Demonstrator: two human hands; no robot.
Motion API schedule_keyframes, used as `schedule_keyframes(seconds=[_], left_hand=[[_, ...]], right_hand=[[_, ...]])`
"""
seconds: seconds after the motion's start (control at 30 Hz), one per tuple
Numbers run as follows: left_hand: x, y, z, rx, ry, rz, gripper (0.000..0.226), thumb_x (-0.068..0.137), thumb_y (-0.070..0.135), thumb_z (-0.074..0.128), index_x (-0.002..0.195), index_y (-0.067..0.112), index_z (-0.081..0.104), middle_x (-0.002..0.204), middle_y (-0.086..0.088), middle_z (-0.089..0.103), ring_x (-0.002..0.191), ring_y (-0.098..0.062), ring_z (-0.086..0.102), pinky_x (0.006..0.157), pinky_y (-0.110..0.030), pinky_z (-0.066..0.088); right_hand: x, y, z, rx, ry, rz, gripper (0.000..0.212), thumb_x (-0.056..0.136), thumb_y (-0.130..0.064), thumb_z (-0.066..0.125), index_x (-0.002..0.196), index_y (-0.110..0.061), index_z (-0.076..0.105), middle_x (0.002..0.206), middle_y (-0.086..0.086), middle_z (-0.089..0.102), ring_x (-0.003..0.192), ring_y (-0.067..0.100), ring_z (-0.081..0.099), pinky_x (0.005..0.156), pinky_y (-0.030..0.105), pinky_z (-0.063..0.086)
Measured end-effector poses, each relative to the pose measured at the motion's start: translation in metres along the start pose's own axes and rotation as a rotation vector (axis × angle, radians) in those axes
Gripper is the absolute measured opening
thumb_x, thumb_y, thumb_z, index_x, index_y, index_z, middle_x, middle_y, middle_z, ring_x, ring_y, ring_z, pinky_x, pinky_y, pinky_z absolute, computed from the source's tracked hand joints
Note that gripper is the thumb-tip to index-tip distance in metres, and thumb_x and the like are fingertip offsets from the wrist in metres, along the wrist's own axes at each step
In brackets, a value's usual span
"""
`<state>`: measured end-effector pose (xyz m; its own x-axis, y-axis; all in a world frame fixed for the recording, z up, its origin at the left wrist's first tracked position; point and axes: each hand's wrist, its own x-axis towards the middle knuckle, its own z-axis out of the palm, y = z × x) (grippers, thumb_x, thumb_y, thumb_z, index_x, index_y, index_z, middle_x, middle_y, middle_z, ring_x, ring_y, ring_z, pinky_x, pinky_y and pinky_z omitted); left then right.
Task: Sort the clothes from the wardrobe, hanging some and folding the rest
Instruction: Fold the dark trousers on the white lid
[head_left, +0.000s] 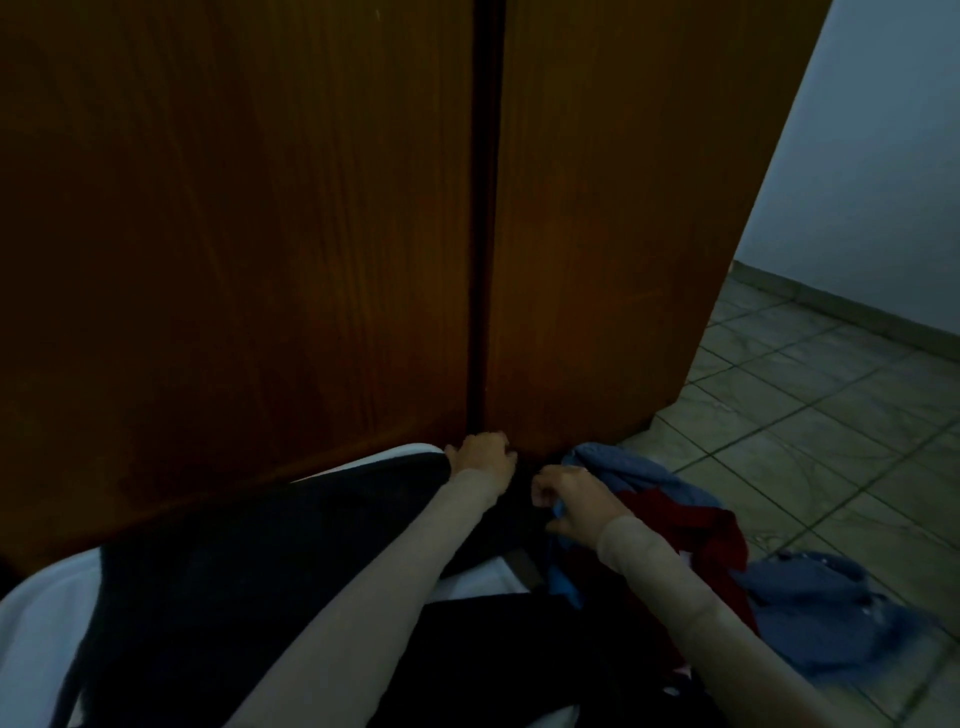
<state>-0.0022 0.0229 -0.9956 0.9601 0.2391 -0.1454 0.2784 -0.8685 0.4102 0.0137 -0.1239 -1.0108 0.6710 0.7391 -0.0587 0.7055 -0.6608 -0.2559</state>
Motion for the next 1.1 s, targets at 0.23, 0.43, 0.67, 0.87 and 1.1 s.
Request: schedule_keyframes(seconds=[0.23, 0.43, 0.67, 0.87, 1.1], left_hand=[[0.005, -0.001, -0.015, -0.278, 0.395, 0.09, 0.022, 0.097, 0.005, 0.034, 0.109, 0.022, 0.042, 0.108, -0.006, 0.053, 0.107, -0.022, 0.045, 0.098, -0.039, 0.027], [-0.013, -0.03, 0.008, -0.029, 0.249, 0.117, 0.041, 0.095, 0.01, 0.043, 0.133, 0.024, 0.038, 0.146, -0.004, 0.024, 0.138, -0.023, 0.016, 0.116, -0.051, 0.002], [-0.049, -0.052, 0.022, 0.0, -0.021, 0.116, 0.041, 0.103, 0.031, 0.026, 0.144, 0.031, 0.029, 0.158, 0.004, 0.009, 0.145, -0.015, -0.001, 0.115, -0.052, -0.003], [-0.074, -0.047, 0.016, -0.155, -0.03, 0.291, 0.022, 0.094, 0.024, 0.054, 0.114, 0.027, 0.062, 0.146, 0.001, 0.031, 0.14, -0.017, 0.017, 0.115, -0.039, 0.017], [-0.106, -0.037, 0.024, -0.176, -0.031, 0.329, 0.008, 0.089, 0.031, 0.06, 0.087, 0.024, 0.063, 0.1, 0.006, 0.045, 0.106, -0.012, 0.044, 0.087, -0.022, 0.031]], right_hand=[[-0.003, -0.001, -0.012, 0.141, 0.112, -0.048, 0.031, 0.073, 0.01, 0.056, 0.083, -0.019, 0.052, 0.085, -0.005, 0.046, 0.086, 0.011, 0.041, 0.07, 0.02, 0.029], [-0.001, 0.003, 0.014, -0.051, -0.062, 0.087, 0.021, 0.09, 0.007, 0.039, 0.08, -0.005, 0.054, 0.081, 0.005, 0.049, 0.065, 0.01, 0.046, 0.053, 0.011, 0.038], [-0.028, -0.017, 0.02, 0.177, -0.404, 0.2, 0.024, 0.093, -0.003, 0.044, 0.105, -0.012, 0.063, 0.106, 0.006, 0.053, 0.096, 0.017, 0.052, 0.083, 0.023, 0.036], [-0.048, -0.025, 0.008, 0.274, -0.469, 0.355, 0.034, 0.092, -0.009, 0.046, 0.12, 0.007, 0.058, 0.118, 0.016, 0.057, 0.094, 0.017, 0.052, 0.077, 0.022, 0.043], [-0.072, -0.031, -0.009, 0.266, -0.48, 0.418, 0.01, 0.085, -0.018, 0.056, 0.093, -0.021, 0.054, 0.11, 0.002, 0.046, 0.105, 0.017, 0.043, 0.09, 0.028, 0.035]])
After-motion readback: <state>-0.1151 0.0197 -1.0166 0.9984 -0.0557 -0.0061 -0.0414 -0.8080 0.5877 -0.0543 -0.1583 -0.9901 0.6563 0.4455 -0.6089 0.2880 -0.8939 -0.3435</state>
